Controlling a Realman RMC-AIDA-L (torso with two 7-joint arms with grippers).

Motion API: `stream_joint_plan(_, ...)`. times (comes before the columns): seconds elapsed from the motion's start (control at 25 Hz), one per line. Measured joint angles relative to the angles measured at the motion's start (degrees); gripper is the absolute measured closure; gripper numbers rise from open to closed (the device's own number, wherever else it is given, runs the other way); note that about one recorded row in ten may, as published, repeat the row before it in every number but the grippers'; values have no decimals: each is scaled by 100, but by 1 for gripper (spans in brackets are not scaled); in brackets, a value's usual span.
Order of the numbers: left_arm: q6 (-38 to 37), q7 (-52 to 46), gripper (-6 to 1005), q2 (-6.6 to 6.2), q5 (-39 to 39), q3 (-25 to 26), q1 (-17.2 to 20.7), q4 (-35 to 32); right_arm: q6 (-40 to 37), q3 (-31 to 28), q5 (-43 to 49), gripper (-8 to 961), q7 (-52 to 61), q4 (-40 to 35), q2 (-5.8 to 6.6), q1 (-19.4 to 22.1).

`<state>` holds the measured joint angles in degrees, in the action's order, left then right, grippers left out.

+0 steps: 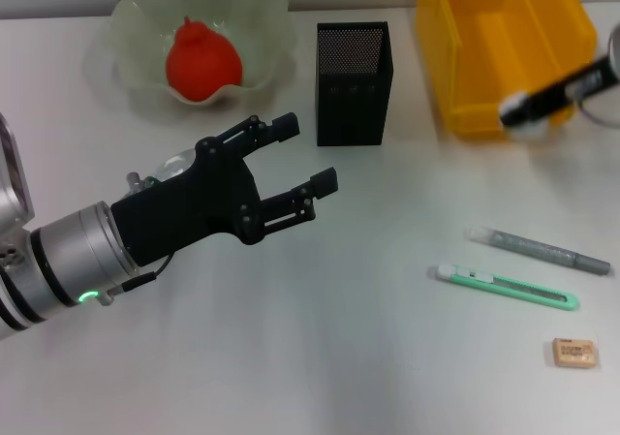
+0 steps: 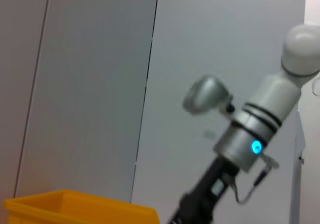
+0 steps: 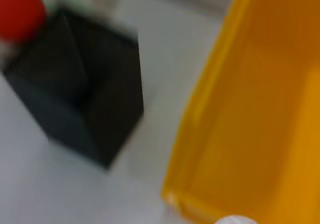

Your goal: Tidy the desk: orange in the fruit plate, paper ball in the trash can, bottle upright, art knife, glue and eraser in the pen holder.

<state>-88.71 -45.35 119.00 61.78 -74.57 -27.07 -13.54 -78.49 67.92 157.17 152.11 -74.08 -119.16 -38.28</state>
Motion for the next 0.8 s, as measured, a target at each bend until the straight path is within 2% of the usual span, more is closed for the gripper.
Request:
stream_joint_plan(0.16, -40, 0, 193, 3, 0, 1, 2, -16, 244, -210, -28, 501, -29, -345, 8, -21)
stream_joint_plan(0.24, -45, 0, 193, 8, -2, 7, 6, -17, 805, -266, -22, 505, -57, -379, 15, -76)
stream_joint_plan(0.28, -38, 0, 193, 9, -7, 9, 7, -14, 805, -266, -22, 507, -57, -379, 15, -76)
stream_joint_plan(0.4, 12, 0, 193, 9, -83, 78, 8, 29, 1751, -261, -22, 506, -105, -43, 22, -177)
stream_joint_plan(0.6, 53, -30, 193, 9, -239, 106, 9, 88, 2304, -290, -39, 498, -249, 449, 31, -284)
stream_joint_plan(0.72, 76, -97, 194, 6, -239, 110, 8, 62, 2388, -312, -130, 364, -342, 515, 31, -225)
stream_joint_plan(0.8, 115, -150, 194, -4, -240, 124, -24, 28, 2396, -424, -615, 275, -737, 527, 25, -12)
